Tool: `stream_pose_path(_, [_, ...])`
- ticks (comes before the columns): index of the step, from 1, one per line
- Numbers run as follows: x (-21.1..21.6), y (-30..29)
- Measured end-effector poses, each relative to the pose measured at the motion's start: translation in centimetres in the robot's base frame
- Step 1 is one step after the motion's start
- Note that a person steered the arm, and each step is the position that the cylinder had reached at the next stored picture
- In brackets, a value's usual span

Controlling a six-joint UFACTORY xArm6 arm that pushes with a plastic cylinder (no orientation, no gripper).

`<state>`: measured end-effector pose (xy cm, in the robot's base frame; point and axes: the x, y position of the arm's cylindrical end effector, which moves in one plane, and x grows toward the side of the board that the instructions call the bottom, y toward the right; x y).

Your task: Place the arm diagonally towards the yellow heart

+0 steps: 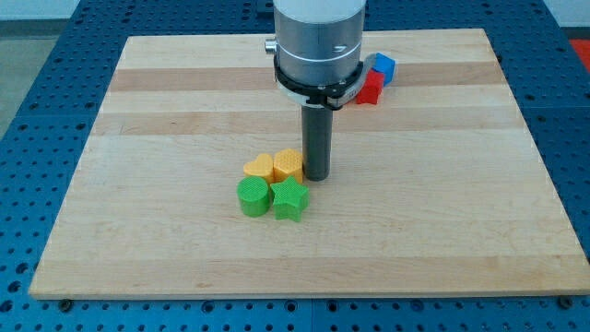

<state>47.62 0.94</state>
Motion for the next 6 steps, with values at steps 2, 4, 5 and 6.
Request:
stream_pose_path(2, [-2.8, 0.5])
stream_pose_path(4, [-4.9, -5.2])
stream_pose_path(5, [-4.6, -10.0])
stream_pose_path(6, [-1.9, -12.5])
